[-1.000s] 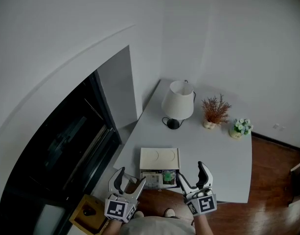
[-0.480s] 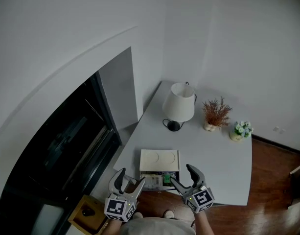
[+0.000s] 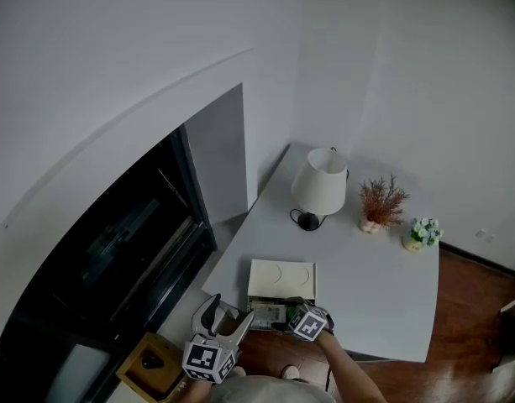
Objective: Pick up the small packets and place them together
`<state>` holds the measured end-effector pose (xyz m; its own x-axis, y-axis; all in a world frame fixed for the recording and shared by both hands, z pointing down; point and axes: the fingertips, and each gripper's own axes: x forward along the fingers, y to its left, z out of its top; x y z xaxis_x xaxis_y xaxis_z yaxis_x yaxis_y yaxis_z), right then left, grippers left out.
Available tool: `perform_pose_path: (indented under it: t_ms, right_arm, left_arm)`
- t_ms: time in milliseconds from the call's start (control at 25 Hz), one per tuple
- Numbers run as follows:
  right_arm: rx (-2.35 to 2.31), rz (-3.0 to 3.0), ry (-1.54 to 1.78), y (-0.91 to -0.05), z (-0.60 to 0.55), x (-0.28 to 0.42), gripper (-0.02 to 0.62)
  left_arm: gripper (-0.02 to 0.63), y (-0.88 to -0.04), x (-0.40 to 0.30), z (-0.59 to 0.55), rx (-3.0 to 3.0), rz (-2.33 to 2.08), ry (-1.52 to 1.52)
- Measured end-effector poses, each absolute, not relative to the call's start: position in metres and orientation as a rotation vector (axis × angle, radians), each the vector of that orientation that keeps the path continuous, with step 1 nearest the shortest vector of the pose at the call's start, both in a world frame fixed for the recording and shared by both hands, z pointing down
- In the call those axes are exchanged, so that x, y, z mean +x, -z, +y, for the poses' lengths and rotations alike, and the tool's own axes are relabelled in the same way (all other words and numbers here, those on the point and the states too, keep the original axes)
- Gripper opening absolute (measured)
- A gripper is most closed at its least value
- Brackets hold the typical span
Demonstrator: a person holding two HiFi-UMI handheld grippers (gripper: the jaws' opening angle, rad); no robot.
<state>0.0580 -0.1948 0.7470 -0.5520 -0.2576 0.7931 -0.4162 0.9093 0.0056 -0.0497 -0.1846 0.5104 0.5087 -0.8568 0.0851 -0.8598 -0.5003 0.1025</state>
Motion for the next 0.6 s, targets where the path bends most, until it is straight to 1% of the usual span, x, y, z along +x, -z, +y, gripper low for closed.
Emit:
perform_pose_path:
  t_ms: [80, 120, 160, 200, 480, 600]
  right_arm:
    - [0.452, -2.132, -0.253, -0.762, -0.196, 0.056, 0.348]
    - [0.438, -2.11, -0.26, -0.769, -0.196, 0.055, 0.335]
    - [0.422, -2.088, -0.253, -0.776, -0.196, 0.055, 0.289]
    - [0.409, -2.068, -0.231, -0.782, -0.197, 0.055, 0.282]
    - [0.401, -1.947, -0.091, -0.801, -0.21, 0.061, 0.282]
    - [0.359, -1.908, -0.047, -0.805, -0.209, 0.063, 0.272]
  left_arm:
    - [0.356, -0.512, -0.052, -0.182, 2.6, -1.502, -0.033]
    - [0.356, -0.513, -0.052, -0.181, 2.596, -1.503, -0.031]
    - [0.356, -0.513, -0.052, -0.179, 2.593, -1.503, -0.029]
    - [0.356, -0.514, -0.053, -0.178, 2.592, -1.503, -0.028]
    - [0.354, -0.517, -0.059, -0.173, 2.568, -1.507, -0.023]
    - [0.354, -0.517, -0.062, -0.174, 2.561, -1.518, -0.02]
